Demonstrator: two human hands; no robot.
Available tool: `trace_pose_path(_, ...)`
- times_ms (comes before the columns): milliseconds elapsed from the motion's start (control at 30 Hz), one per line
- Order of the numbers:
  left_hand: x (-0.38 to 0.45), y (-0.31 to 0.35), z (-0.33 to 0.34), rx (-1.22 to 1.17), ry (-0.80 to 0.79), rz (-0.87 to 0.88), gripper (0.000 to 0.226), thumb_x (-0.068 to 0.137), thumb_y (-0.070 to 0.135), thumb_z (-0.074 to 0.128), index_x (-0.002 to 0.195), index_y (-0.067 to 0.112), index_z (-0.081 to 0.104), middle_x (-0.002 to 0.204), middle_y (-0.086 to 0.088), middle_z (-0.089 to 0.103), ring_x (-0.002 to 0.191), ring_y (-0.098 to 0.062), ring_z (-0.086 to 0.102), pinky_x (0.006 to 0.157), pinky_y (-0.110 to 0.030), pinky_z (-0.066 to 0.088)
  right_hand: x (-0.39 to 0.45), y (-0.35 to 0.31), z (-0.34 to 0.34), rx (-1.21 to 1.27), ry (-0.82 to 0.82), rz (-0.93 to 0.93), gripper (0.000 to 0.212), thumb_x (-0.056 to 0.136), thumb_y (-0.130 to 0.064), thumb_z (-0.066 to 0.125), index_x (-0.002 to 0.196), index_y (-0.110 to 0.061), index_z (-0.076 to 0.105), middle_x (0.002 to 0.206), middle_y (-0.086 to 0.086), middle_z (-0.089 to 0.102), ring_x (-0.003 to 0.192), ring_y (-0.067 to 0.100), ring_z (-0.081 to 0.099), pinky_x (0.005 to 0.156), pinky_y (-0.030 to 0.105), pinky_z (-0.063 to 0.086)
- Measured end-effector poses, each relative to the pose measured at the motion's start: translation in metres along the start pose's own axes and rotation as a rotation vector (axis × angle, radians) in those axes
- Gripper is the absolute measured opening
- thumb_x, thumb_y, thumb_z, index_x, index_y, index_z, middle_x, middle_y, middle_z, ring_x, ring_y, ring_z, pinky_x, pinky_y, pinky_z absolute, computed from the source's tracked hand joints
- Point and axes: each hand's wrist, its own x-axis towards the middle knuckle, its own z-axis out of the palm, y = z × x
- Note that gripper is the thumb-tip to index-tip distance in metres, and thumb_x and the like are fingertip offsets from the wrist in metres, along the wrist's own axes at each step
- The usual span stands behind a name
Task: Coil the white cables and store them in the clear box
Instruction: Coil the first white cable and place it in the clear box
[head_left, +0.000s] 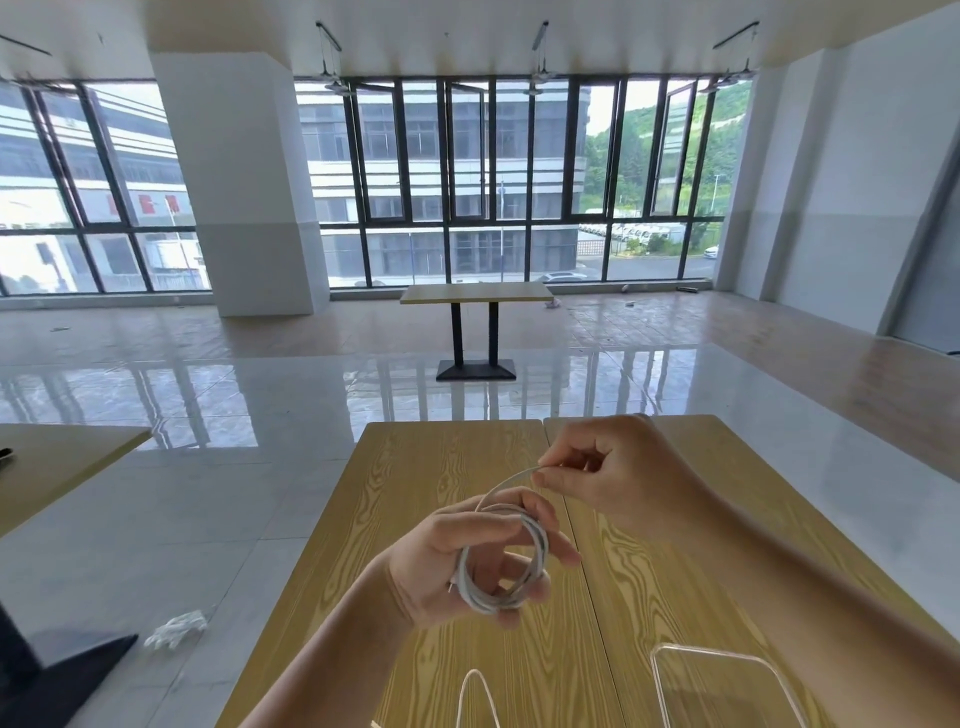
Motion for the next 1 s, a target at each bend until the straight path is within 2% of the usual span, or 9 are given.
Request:
trace_pose_path(100, -0.002, 0.000, 0.002, -0.005, 0.118, -0.030, 0.038, 0.095, 0.020, 0.055, 0.130, 0.005, 0.060, 0.126, -0.027, 0.061, 0.095, -0.035, 0.070, 0.074, -0.043, 0.061, -0.003, 0.005, 0.001, -0.018, 0.002, 0.014, 0.015, 0.083, -0.021, 0.079, 0.078, -0.035, 0.076, 0.078, -0.019, 0.071, 0.062, 0.006, 0.063, 0.060, 0.016, 0.053)
trace_pose_path(200, -0.003, 0.000, 0.003, -0.045, 0.254, 0.006, 0.042, 0.095, 0.019, 0.050, 0.133, 0.005, 0.060, 0.127, -0.030, 0.063, 0.101, -0.038, 0.071, 0.082, -0.044, 0.060, -0.006, 0.013, 0.003, -0.010, 0.022, 0.062, 0.016, 0.086, -0.022, 0.076, 0.084, -0.038, 0.075, 0.076, -0.022, 0.071, 0.066, 0.002, 0.066, 0.061, 0.014, 0.052)
trace_pose_path(300, -0.003, 0.001, 0.005, -0.077, 0.388, 0.088, 0.038, 0.096, 0.015, 0.048, 0.130, 0.004, 0.062, 0.128, -0.030, 0.063, 0.109, -0.040, 0.068, 0.083, -0.043, 0.059, -0.010, 0.019, 0.004, 0.017, 0.035, 0.103, 0.019, 0.087, -0.021, 0.075, 0.088, -0.039, 0.074, 0.076, -0.017, 0.073, 0.072, -0.001, 0.069, 0.067, 0.014, 0.054)
trace_pose_path(433, -0.002, -0.002, 0.005, -0.130, 0.499, 0.148, 0.044, 0.094, 0.015, 0.045, 0.137, 0.010, 0.053, 0.125, -0.031, 0.064, 0.114, -0.042, 0.065, 0.085, -0.044, 0.059, -0.015, 0.021, 0.009, 0.024, 0.042, 0.131, 0.022, 0.088, -0.017, 0.074, 0.084, -0.039, 0.072, 0.078, -0.017, 0.074, 0.074, -0.006, 0.068, 0.066, 0.010, 0.052)
trace_pose_path(567, 0.002, -0.006, 0.003, -0.090, 0.596, 0.213, 0.040, 0.099, 0.012, 0.041, 0.138, 0.006, 0.051, 0.125, -0.025, 0.067, 0.117, -0.033, 0.065, 0.092, -0.044, 0.056, -0.016, 0.022, 0.021, 0.020, 0.052, 0.191, 0.008, 0.087, -0.023, 0.074, 0.083, -0.031, 0.074, 0.076, -0.014, 0.074, 0.070, -0.001, 0.069, 0.064, 0.013, 0.054)
trace_pose_path(667, 0.002, -0.009, 0.003, -0.058, 0.655, 0.234, 0.037, 0.102, 0.010, 0.038, 0.135, 0.003, 0.055, 0.125, -0.019, 0.068, 0.118, -0.026, 0.066, 0.098, -0.044, 0.050, -0.017, 0.021, 0.029, 0.081, 0.065, 0.248, 0.008, 0.086, -0.024, 0.076, 0.081, -0.029, 0.072, 0.072, -0.014, 0.074, 0.063, -0.002, 0.067, 0.057, 0.010, 0.051)
trace_pose_path(733, 0.003, -0.009, 0.004, -0.066, 0.677, 0.255, 0.037, 0.102, 0.010, 0.037, 0.132, 0.003, 0.058, 0.127, -0.018, 0.067, 0.119, -0.025, 0.065, 0.098, -0.042, 0.051, -0.017, 0.021, 0.035, 0.176, 0.062, 0.313, 0.009, 0.086, -0.022, 0.076, 0.080, -0.026, 0.070, 0.066, -0.010, 0.073, 0.055, 0.002, 0.064, 0.051, 0.014, 0.048)
trace_pose_path(867, 0.005, -0.011, 0.007, -0.080, 0.706, 0.284, 0.038, 0.104, 0.010, 0.033, 0.129, 0.002, 0.060, 0.128, -0.015, 0.067, 0.121, -0.025, 0.063, 0.099, -0.040, 0.048, -0.019, 0.020, 0.049, 0.532, 0.037, 0.460, 0.009, 0.085, -0.013, 0.077, 0.086, -0.011, 0.068, 0.074, 0.007, 0.074, 0.064, 0.020, 0.070, 0.064, 0.033, 0.059)
trace_pose_path(1000, 0.008, -0.013, 0.007, -0.085, 0.718, 0.295, 0.038, 0.103, 0.011, 0.035, 0.130, 0.002, 0.060, 0.129, -0.014, 0.067, 0.122, -0.025, 0.062, 0.104, -0.042, 0.046, -0.021, 0.012, 0.057, 0.903, 0.033, 0.595, 0.010, 0.086, -0.002, 0.072, 0.092, 0.000, 0.064, 0.079, 0.014, 0.074, 0.072, 0.024, 0.075, 0.066, 0.032, 0.062)
